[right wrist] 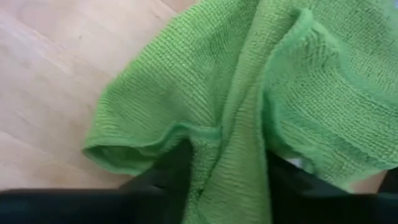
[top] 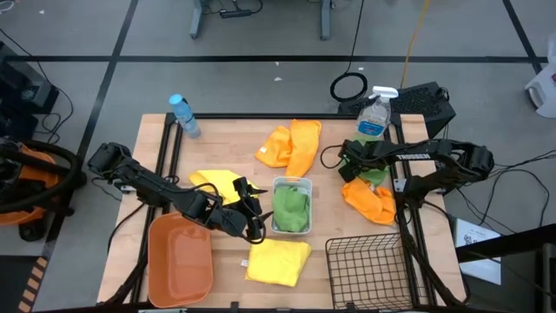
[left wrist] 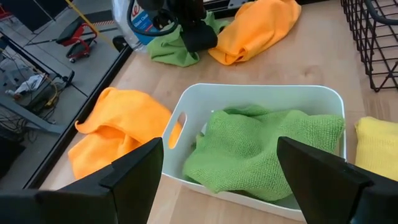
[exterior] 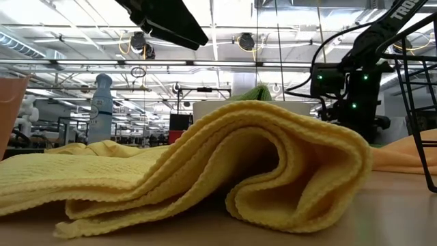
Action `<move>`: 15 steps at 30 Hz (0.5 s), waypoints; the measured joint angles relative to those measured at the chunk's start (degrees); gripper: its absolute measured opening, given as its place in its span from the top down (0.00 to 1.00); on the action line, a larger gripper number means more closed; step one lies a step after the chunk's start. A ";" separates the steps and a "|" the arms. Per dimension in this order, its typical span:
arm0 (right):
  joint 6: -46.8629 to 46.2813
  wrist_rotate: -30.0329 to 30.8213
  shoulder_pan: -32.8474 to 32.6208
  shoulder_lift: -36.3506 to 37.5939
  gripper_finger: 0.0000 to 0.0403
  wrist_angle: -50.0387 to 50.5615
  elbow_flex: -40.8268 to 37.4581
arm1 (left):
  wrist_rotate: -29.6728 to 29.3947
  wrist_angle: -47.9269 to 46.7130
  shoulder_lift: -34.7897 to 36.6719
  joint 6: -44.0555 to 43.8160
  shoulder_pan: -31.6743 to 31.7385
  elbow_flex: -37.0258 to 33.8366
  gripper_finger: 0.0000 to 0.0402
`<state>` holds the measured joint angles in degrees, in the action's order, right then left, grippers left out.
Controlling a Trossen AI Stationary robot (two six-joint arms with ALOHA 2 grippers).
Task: Sort microfiber towel by color & place in baskets
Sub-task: Put the green microfiber towel into the white bin
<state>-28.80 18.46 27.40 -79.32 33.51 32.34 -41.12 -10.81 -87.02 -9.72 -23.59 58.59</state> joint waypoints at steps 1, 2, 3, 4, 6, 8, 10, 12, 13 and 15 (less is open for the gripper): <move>0.03 0.03 0.00 -0.03 0.73 -0.19 -0.01 | 0.00 0.12 0.00 0.04 0.00 0.00 0.21; 0.24 0.04 0.00 -0.05 0.79 -0.40 -0.06 | 0.00 0.30 0.00 0.06 0.00 0.00 0.21; 0.61 0.01 0.00 -0.07 0.84 -0.71 -0.11 | -0.01 0.42 0.00 0.05 0.00 0.00 0.21; 0.83 -0.04 -0.01 -0.07 0.90 -1.00 -0.13 | 0.00 0.39 0.00 0.07 0.00 0.00 0.21; 1.30 -0.12 -0.03 0.11 0.97 -1.49 -0.15 | -0.01 0.39 0.00 0.07 0.00 0.00 0.21; 1.46 -0.56 -0.11 0.42 0.96 -2.04 -0.17 | -0.02 0.41 0.02 0.07 0.00 0.00 0.21; 1.67 -1.28 -0.16 1.58 0.96 -2.04 -0.31 | -0.02 0.39 0.02 0.07 0.00 0.00 0.21; 2.05 -2.42 -0.77 3.48 0.97 -2.32 -0.33 | -0.02 0.42 0.02 0.10 0.00 0.00 0.21; 2.38 -3.14 -1.19 4.73 0.98 -2.63 -0.34 | -0.02 0.42 0.02 0.14 0.00 0.00 0.21; 2.69 -4.48 -2.53 8.02 0.99 -3.95 -0.35 | -0.02 0.42 0.02 0.73 0.00 0.00 0.21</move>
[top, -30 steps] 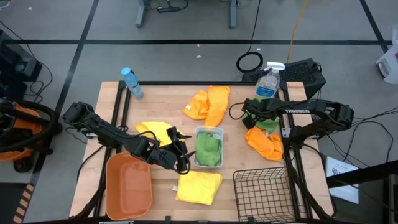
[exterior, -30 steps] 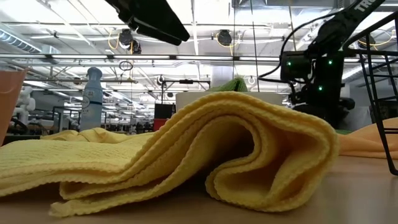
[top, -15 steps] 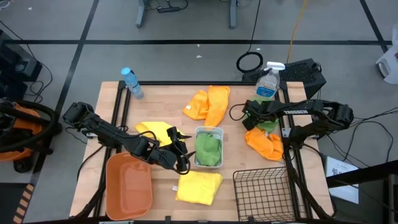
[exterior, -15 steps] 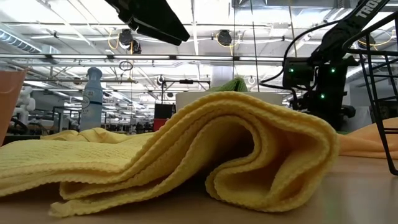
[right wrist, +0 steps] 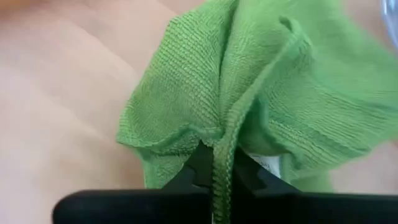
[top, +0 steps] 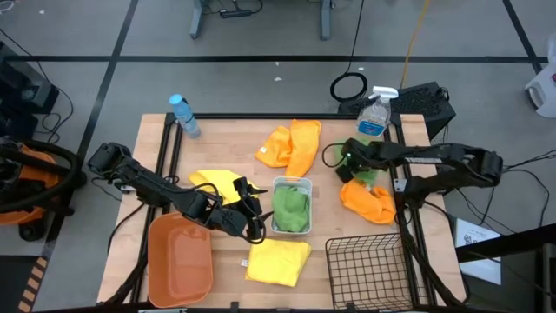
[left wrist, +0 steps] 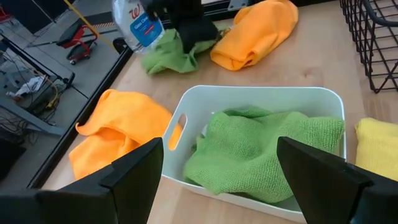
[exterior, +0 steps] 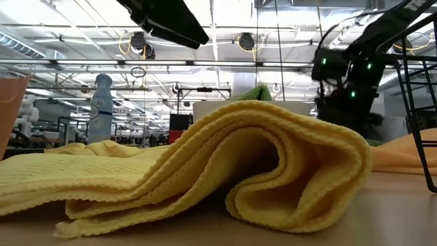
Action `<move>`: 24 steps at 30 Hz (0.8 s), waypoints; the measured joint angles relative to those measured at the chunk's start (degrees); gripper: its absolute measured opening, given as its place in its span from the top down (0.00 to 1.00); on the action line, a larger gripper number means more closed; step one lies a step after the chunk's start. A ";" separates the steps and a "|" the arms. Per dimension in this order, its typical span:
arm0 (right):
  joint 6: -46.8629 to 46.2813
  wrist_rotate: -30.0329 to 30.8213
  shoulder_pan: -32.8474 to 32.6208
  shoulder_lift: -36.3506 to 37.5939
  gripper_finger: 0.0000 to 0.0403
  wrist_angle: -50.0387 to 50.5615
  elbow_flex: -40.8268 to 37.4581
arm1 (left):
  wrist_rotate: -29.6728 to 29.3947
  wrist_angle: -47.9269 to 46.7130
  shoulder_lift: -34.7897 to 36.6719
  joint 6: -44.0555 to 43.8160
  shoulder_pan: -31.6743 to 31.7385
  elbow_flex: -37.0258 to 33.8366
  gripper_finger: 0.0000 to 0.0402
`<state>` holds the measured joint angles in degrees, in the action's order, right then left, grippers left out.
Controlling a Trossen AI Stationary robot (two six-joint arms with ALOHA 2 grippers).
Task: Sort microfiber towel by color & place in baskets
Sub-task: Put the green microfiber towel into the white bin
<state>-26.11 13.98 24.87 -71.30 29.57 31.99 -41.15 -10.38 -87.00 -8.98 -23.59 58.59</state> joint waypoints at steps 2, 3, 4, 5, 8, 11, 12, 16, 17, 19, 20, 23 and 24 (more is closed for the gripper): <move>0.00 -1.22 -1.79 3.79 0.99 -1.57 0.00 | 0.00 0.21 0.00 0.38 0.00 0.00 0.21; -0.04 -1.78 -2.88 5.82 0.99 -2.32 0.00 | 0.00 0.52 0.00 0.38 0.00 0.00 0.21; -0.12 -2.73 -4.00 8.06 0.99 -3.31 0.00 | 0.00 0.96 0.00 0.40 0.00 0.00 0.21; -0.19 -3.39 -5.28 10.31 0.99 -4.35 0.02 | 0.00 1.36 0.00 0.45 0.00 0.00 0.21; -1.39 -5.22 -9.56 16.89 0.99 -7.48 0.02 | 0.00 2.41 0.00 0.72 0.00 0.00 0.21; -1.77 -5.47 -14.86 22.45 1.00 -12.46 0.07 | -0.01 3.89 0.00 1.86 0.07 0.00 0.21; -1.88 -5.47 -16.77 23.89 1.00 -14.34 0.07 | 0.00 4.77 0.00 2.36 0.12 0.00 0.21; -1.29 -5.43 -24.10 26.52 1.00 -24.28 0.09 | 0.14 9.23 0.00 4.71 0.87 0.00 0.21; -0.74 -5.44 -25.80 26.50 1.00 -27.04 0.09 | 0.20 10.51 0.01 5.35 1.09 0.00 0.21; 0.67 -5.42 -29.03 25.81 1.00 -32.43 0.09 | 0.22 13.28 0.00 7.01 1.37 0.00 0.21; 1.42 -5.42 -30.46 25.12 1.00 -35.00 0.09 | 0.22 14.65 0.02 8.14 1.51 0.00 0.21; 3.31 -5.39 -33.94 22.54 1.00 -41.53 0.11 | 0.34 19.83 0.01 12.77 1.51 0.00 0.21; 3.93 -5.39 -34.88 21.44 1.00 -43.82 0.10 | 0.39 22.25 0.02 14.89 1.50 0.00 0.21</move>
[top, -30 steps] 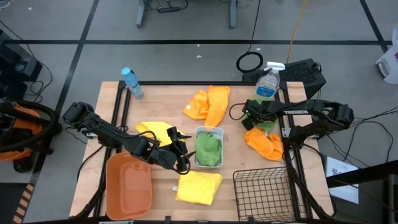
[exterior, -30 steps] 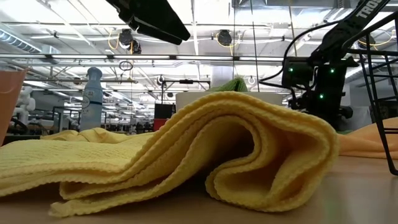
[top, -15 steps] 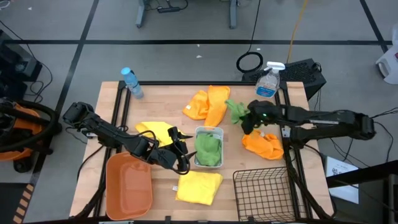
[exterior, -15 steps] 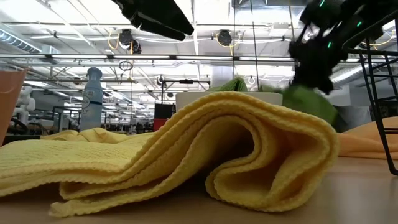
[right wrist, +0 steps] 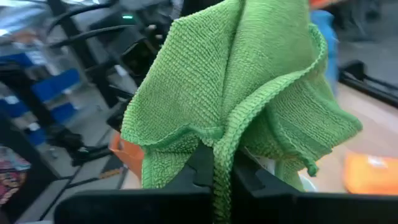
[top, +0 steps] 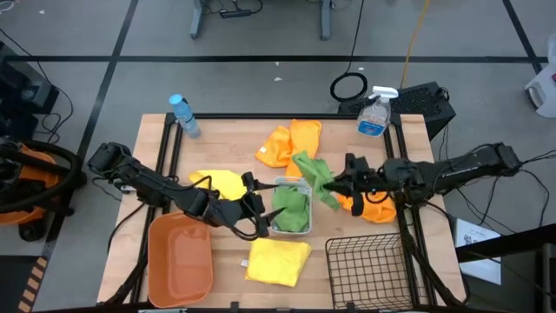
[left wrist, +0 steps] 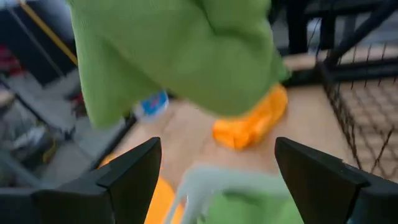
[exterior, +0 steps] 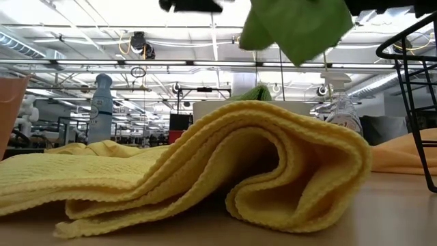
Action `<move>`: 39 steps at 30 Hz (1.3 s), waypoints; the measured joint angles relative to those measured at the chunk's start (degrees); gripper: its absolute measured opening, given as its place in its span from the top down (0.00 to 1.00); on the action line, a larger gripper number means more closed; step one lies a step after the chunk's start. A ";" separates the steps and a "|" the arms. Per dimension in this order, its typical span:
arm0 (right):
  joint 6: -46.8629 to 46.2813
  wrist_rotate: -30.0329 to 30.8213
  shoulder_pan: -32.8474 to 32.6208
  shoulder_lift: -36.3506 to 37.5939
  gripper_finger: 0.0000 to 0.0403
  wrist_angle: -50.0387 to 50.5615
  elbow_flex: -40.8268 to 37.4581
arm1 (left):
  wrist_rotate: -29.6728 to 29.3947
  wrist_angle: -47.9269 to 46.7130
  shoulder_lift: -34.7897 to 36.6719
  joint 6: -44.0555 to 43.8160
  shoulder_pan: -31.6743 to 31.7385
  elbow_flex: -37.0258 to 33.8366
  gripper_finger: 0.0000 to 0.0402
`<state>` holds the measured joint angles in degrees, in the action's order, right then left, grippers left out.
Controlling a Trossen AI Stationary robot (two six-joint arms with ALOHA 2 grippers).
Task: Sort microfiber towel by color & place in baskets
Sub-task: Put the green microfiber towel into the white bin
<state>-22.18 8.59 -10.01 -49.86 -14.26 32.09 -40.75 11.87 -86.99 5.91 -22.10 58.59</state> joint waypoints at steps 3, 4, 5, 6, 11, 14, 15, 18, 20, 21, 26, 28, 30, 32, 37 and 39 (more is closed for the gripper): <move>1.74 0.00 -2.33 -3.24 1.00 -6.10 0.01 | 0.02 7.65 -0.02 6.21 -0.03 0.00 0.21; 2.36 -0.01 -3.07 -4.34 1.00 -8.05 0.01 | 0.02 9.84 0.00 7.74 -0.03 0.02 0.21; 3.06 -0.06 -3.74 -5.43 1.00 -9.94 0.01 | 0.02 11.73 0.01 9.18 0.10 0.02 0.21; 3.76 -0.28 -4.41 -6.46 1.00 -11.70 0.01 | 0.09 13.20 0.01 10.56 0.27 0.02 0.21; 7.44 -1.49 -7.03 -11.80 0.99 -20.32 0.01 | 10.15 14.15 0.05 10.32 1.84 0.07 0.21; 9.63 -1.48 -7.98 -14.37 0.99 -23.99 0.01 | 18.96 13.95 0.02 7.94 2.68 0.07 0.21; 10.15 -1.48 -8.20 -15.16 0.99 -25.15 0.02 | 20.68 13.97 -0.23 6.98 2.86 0.07 0.21; 11.46 -1.48 -8.51 -17.19 0.99 -27.32 0.05 | 21.40 13.57 -0.50 6.45 2.99 0.07 0.21; 12.15 -1.47 -8.50 -18.46 0.99 -29.42 0.06 | 21.44 14.09 -0.74 6.41 3.11 0.07 0.21; 12.69 -1.47 -8.49 -19.09 0.99 -30.45 0.07 | 21.47 14.61 -1.16 6.41 3.21 0.13 0.21; 14.78 -1.49 -8.51 -21.73 0.99 -35.76 0.09 | 22.50 15.67 -3.61 6.61 3.29 0.11 0.21; 15.21 -1.48 -8.47 -22.47 0.99 -36.99 0.09 | 22.53 17.06 -4.03 6.73 3.29 0.11 0.22; 15.43 -1.37 -8.47 -22.77 0.99 -36.82 0.09 | 22.52 17.80 -4.17 7.22 3.29 0.11 0.25; 15.30 -1.24 -8.47 -23.07 0.99 -36.83 0.09 | 22.51 18.11 -4.19 7.98 3.20 0.11 0.33; 14.82 -1.19 -8.49 -23.17 0.99 -36.63 0.10 | 22.51 19.74 -3.80 8.26 2.83 0.11 0.70; 13.69 -1.03 -8.49 -23.17 0.97 -36.49 0.09 | 22.51 19.12 -3.72 8.44 2.85 0.11 0.89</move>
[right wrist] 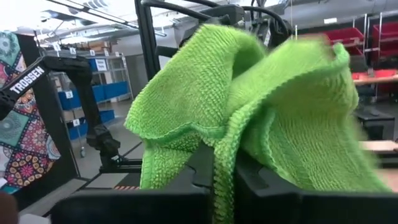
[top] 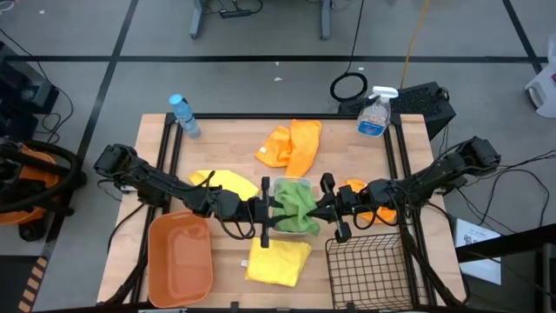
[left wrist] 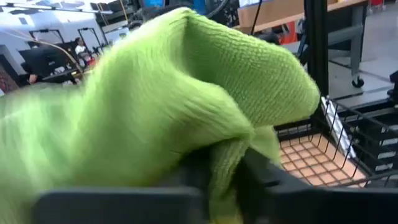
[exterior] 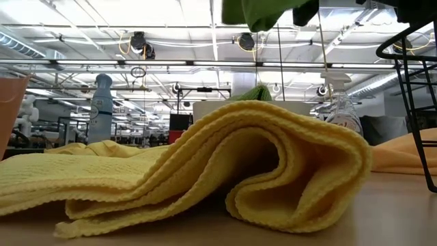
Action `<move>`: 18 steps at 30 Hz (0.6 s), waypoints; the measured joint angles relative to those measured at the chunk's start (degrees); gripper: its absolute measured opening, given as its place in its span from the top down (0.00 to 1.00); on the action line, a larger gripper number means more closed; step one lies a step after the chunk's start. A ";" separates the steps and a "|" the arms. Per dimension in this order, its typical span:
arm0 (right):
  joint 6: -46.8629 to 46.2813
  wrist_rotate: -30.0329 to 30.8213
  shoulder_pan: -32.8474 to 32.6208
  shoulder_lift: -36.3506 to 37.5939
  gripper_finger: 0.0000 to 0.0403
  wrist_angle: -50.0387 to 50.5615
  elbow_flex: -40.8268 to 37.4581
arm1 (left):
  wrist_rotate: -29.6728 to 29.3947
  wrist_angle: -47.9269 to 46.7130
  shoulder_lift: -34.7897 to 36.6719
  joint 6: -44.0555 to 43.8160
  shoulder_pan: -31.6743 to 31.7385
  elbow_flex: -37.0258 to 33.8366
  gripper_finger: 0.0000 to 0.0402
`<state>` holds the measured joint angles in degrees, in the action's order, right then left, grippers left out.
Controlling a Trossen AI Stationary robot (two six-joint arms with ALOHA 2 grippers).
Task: Sort microfiber towel by color & place in baskets
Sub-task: Put the green microfiber towel into the white bin
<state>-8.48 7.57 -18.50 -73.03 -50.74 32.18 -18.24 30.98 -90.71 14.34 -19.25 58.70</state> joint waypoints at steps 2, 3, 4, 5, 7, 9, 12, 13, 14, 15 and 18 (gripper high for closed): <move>-1.53 0.50 0.02 0.02 0.93 0.33 0.00 | 0.00 -0.79 0.17 0.69 0.04 0.00 0.95; -2.71 1.11 0.02 0.02 0.91 0.91 0.00 | -0.07 -1.31 0.23 1.16 0.04 0.00 0.95; -3.80 1.73 0.00 0.05 0.88 1.99 0.00 | -0.37 -2.47 0.50 1.33 0.04 0.00 0.95; -4.67 2.46 0.00 0.12 0.84 3.58 0.00 | -0.69 -4.38 0.99 1.36 0.04 -0.02 0.95; -6.30 3.30 0.02 0.58 0.76 7.81 0.00 | -0.94 -8.06 2.30 1.06 0.12 -0.06 0.96; -8.27 3.48 0.02 1.37 0.68 12.25 0.00 | -1.73 -13.11 4.34 0.19 0.17 -0.04 0.97; -10.04 3.55 -0.09 2.65 0.57 17.73 0.00 | -2.12 -20.33 6.84 -2.25 0.95 -0.04 0.98; -10.24 3.56 -0.28 3.12 0.53 18.85 0.00 | -2.14 -23.00 7.69 -3.23 1.29 -0.04 0.98; -10.31 3.88 -0.57 3.58 0.50 19.56 0.00 | -2.06 -24.97 8.46 -4.17 1.72 -0.04 0.98; -10.34 4.54 -1.01 4.20 0.46 20.21 0.00 | -1.56 -26.34 9.07 -4.91 2.27 -0.04 0.98; -9.06 4.94 -2.44 5.76 0.38 22.10 0.81 | 1.58 -30.91 10.11 -6.50 3.83 -0.02 0.98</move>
<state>-17.55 12.51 -20.94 -67.27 -28.64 33.00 -16.66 0.07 -80.60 7.85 -15.41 58.67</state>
